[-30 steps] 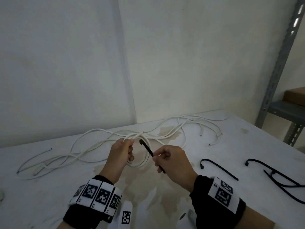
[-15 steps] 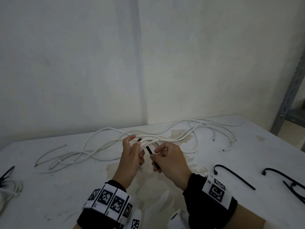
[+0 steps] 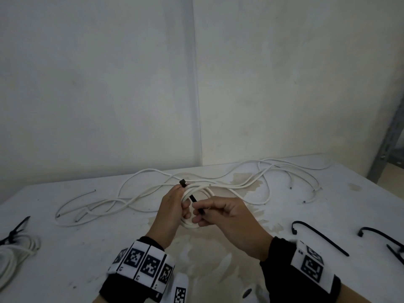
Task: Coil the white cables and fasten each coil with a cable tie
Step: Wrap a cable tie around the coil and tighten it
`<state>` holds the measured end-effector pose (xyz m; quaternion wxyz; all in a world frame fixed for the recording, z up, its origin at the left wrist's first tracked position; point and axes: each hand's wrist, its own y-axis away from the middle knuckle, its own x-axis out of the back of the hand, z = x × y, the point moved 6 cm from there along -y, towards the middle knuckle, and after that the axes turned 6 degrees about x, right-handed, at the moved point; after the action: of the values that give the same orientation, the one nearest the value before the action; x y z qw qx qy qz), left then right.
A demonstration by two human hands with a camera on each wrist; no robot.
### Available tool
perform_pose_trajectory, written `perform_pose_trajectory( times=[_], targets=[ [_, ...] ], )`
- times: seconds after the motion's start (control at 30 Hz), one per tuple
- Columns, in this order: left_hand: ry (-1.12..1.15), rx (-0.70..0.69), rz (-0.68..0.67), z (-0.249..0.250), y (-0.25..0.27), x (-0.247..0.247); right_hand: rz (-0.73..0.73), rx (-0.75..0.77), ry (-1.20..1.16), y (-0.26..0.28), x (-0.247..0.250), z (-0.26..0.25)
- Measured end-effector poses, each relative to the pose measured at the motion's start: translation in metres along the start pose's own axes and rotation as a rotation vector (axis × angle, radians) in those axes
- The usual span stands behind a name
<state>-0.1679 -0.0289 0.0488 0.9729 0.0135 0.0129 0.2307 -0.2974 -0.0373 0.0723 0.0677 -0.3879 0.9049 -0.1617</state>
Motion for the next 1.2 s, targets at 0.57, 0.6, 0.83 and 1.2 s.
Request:
perform_pose_trajectory(
  times=[0.57, 0.6, 0.83, 1.2],
  targets=[
    [-0.009, 0.000, -0.082, -0.002, 0.008, -0.011, 0.218, 0.028, 0.290, -0.026, 0.009, 0.002],
    [-0.011, -0.004, -0.082, -0.002, 0.008, -0.010, 0.217, 0.023, 0.306, -0.026, 0.008, 0.003],
    [-0.004, -0.037, -0.081, 0.003, 0.009, -0.007, 0.196, 0.009, 0.282, -0.026, 0.000, 0.003],
    [0.021, 0.003, -0.040, 0.007, 0.010, 0.001, 0.188, 0.053, 0.306, -0.026, -0.007, -0.005]
  ],
)
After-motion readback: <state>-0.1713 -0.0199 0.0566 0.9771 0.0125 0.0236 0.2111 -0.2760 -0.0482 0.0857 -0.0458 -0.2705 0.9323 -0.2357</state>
